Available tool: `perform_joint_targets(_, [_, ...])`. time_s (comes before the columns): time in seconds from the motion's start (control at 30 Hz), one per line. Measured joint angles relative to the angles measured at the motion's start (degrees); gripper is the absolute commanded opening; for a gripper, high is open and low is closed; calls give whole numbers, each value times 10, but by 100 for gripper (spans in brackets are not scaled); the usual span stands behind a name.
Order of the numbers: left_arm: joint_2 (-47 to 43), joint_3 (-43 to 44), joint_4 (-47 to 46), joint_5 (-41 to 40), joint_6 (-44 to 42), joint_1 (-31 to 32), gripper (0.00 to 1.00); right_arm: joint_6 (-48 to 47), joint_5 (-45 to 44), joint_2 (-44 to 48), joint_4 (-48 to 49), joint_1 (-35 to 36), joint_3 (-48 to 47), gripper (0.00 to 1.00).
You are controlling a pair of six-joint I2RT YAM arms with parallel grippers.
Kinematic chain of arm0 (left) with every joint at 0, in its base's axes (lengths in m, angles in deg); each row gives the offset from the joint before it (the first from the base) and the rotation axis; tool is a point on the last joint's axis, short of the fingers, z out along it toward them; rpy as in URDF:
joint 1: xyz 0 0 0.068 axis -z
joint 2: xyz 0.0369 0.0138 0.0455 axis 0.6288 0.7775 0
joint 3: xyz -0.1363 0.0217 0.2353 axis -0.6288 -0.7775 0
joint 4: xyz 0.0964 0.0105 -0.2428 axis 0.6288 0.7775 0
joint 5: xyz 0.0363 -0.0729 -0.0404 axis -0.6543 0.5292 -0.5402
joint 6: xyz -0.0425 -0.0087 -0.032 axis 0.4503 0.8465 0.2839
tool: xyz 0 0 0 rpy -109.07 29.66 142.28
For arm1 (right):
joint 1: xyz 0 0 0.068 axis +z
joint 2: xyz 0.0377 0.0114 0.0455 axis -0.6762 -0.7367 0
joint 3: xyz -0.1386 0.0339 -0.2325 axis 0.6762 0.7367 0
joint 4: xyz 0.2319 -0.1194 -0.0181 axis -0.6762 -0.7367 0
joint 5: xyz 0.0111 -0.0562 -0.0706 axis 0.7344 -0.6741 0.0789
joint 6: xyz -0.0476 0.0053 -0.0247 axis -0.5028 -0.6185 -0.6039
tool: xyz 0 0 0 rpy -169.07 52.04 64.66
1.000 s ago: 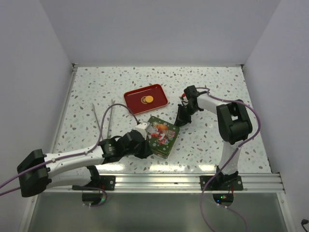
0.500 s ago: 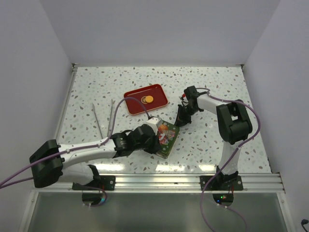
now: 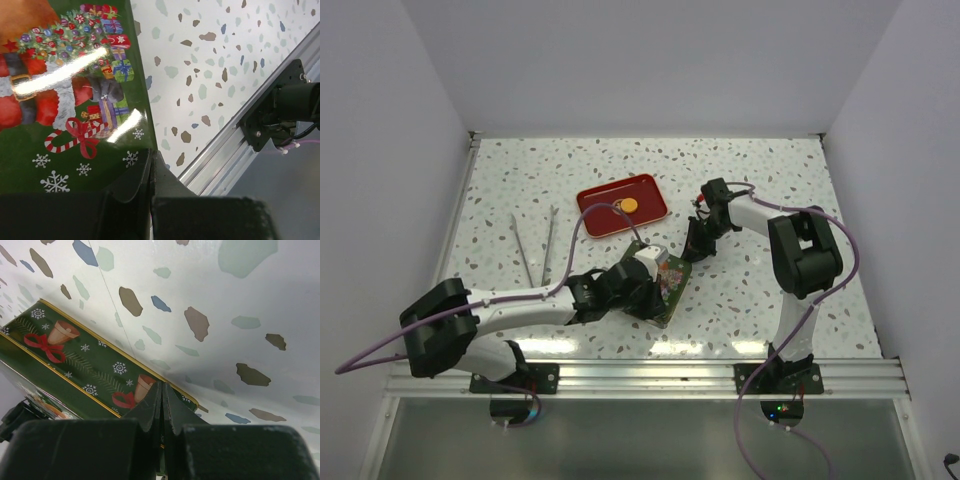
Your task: Pack the cookies
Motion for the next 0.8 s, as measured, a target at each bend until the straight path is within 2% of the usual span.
perform_joint_targets(0.4, [1,-7,-20,13,1,1,0,-1,2,0,4,0,2,0])
perform_joint_targets(0.63, [-19,49,51,-25,-2,2,0,-5,2,0,3,0,1,0])
perform_joint_targets(0.8, [-91,92,99,-82,-2,1,0,-11,-14,0,-12,-1,-9,2])
